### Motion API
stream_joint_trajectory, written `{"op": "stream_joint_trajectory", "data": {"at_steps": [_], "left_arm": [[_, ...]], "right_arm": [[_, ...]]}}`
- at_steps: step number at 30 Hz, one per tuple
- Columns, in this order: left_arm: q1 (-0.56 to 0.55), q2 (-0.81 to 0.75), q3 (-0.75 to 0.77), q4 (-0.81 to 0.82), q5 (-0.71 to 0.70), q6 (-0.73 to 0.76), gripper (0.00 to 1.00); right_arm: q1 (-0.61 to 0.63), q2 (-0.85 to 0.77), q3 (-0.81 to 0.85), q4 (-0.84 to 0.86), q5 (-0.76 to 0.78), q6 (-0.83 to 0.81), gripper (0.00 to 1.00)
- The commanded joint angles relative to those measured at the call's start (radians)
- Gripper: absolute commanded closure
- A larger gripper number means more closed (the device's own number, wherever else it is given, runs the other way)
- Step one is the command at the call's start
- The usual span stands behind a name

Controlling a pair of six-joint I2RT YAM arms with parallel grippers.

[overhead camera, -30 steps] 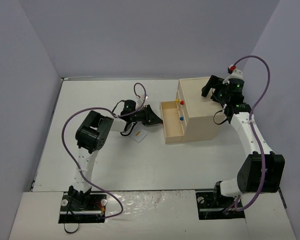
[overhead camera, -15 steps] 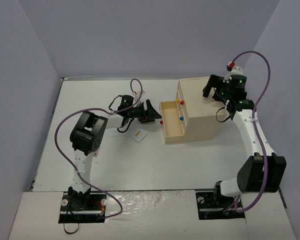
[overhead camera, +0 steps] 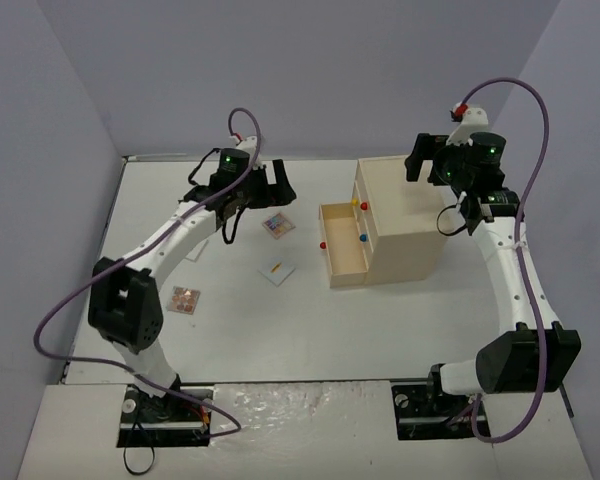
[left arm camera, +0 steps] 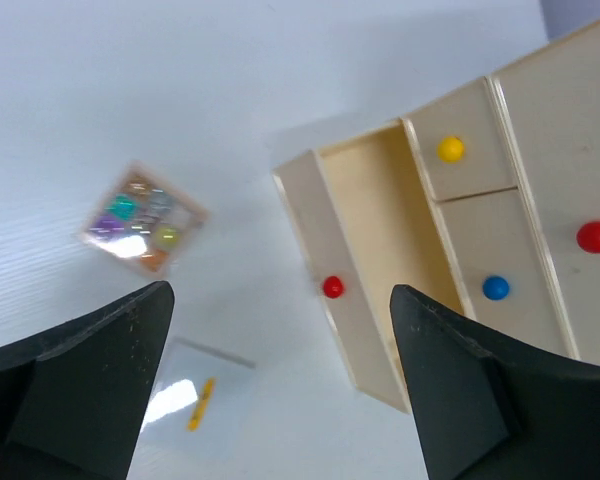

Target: Organize the makeup

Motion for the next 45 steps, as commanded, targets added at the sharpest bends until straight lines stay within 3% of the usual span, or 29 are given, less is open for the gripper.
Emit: {"op": "stream_joint_trajectory", "data": {"at_steps": [1, 4, 7, 11, 18, 23, 28, 38, 45], "left_arm": [[0.013, -0.215, 0.069, -0.232, -0.369, 0.173, 0.09], [0.020, -0.294, 0.061, -0.303, -0.495, 0.214, 0.03], [0.031, -0.392, 0.044, -0.351, -0.571, 0.248, 0.03], [0.043, -0.502, -0.008, -0.389, -0.645, 0.297, 0.03], [0.068, -0.713, -0.230, -0.297, -0.813, 0.358, 0.03], [0.086, -0.809, -0.369, -0.238, -0.849, 0.354, 0.03], [0.098, -0.814, -0.408, -0.216, -0.874, 0.366, 0.03], [0.104, -0.809, -0.421, -0.214, -0.869, 0.368, 0.03], [0.103, -0.803, -0.423, -0.212, -0.864, 0.369, 0.03]], "right_arm": [[0.154, -0.066, 0.056, 0.042, -0.041, -0.118, 0.00], [0.265, -0.070, 0.054, 0.039, -0.051, -0.138, 0.00], [0.438, -0.062, 0.042, 0.034, 0.004, -0.157, 0.00], [0.582, -0.001, 0.030, 0.033, 0.050, -0.153, 0.00], [0.762, 0.230, -0.008, 0.037, 0.076, -0.154, 0.00], [0.831, 0.400, -0.015, 0.064, 0.107, -0.139, 0.00], [0.857, 0.527, -0.005, 0.109, 0.150, -0.114, 0.00], [0.864, 0.642, -0.025, 0.168, 0.299, -0.085, 0.00], [0.864, 0.690, -0.045, 0.194, 0.267, -0.081, 0.02]]}}
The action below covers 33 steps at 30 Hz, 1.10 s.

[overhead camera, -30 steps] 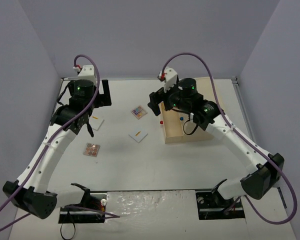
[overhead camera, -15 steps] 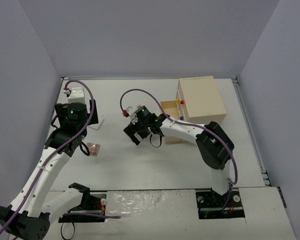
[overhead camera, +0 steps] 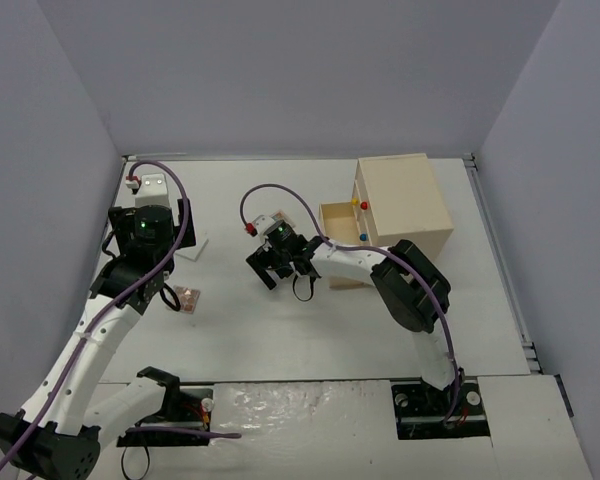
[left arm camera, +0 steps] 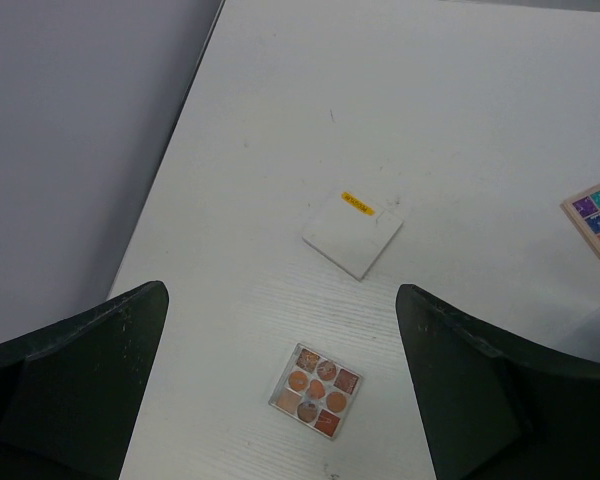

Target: Organize the makeup

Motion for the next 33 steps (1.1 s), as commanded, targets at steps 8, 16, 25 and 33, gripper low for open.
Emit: {"op": "stream_joint_trajectory", "data": {"at_steps": [8, 16, 25, 33], "left_arm": [[0.008, 0.012, 0.015, 0.063, -0.018, 0.018, 0.03], [0.008, 0.016, 0.015, 0.060, -0.013, 0.016, 0.03], [0.008, 0.020, 0.015, 0.060, -0.004, 0.014, 0.03], [0.008, 0.019, 0.017, 0.058, 0.006, 0.013, 0.03]], "right_arm": [[0.006, -0.009, -0.020, 0.025, -0.051, 0.018, 0.36], [0.005, -0.100, 0.003, 0.008, -0.028, 0.055, 0.69], [-0.075, -0.305, -0.034, -0.007, 0.276, 0.145, 0.69], [-0.225, -0.375, -0.111, -0.007, 0.292, 0.219, 0.68]]}}
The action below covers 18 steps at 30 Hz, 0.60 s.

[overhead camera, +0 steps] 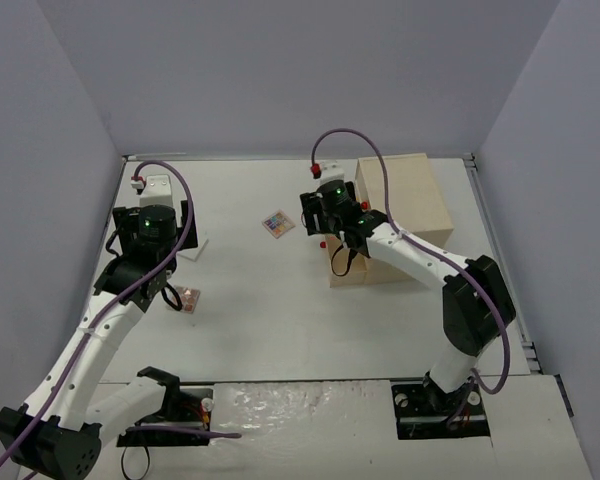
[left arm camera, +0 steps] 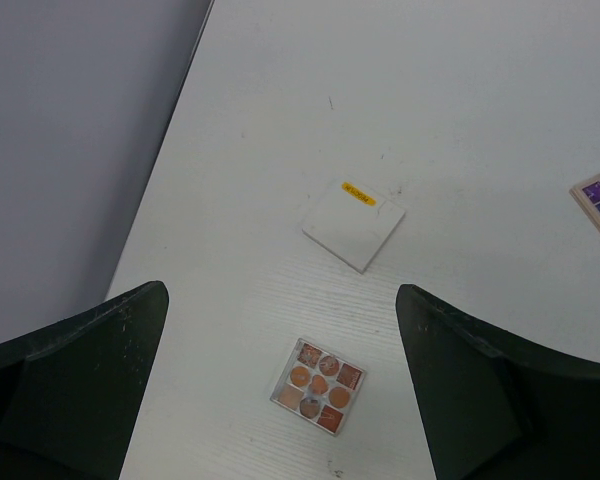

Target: Organize the makeup

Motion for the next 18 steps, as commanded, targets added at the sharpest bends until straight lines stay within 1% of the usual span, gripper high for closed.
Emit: {"op": "stream_joint_trajectory", "data": {"at_steps": [1, 5, 8, 16, 18], "left_arm": [[0.007, 0.000, 0.029, 0.055, -0.003, 0.003, 0.03], [0.007, -0.001, 0.028, 0.055, -0.007, 0.004, 0.03], [0.007, -0.003, 0.026, 0.055, -0.008, 0.003, 0.03], [0.007, 0.000, 0.026, 0.055, -0.001, 0.004, 0.03], [0.007, 0.000, 0.026, 0.055, 0.001, 0.004, 0.03]], "right_arm": [[-0.055, -0.028, -0.033, 0.018, 0.054, 0.053, 0.68], [-0.065, -0.006, -0.032, 0.019, 0.069, 0.070, 0.65], [-0.070, 0.020, -0.029, 0.019, 0.087, 0.094, 0.62], [-0.077, 0.053, -0.030, 0.019, 0.143, 0.149, 0.47], [-0.079, 0.062, -0.030, 0.019, 0.145, 0.158, 0.40]]}}
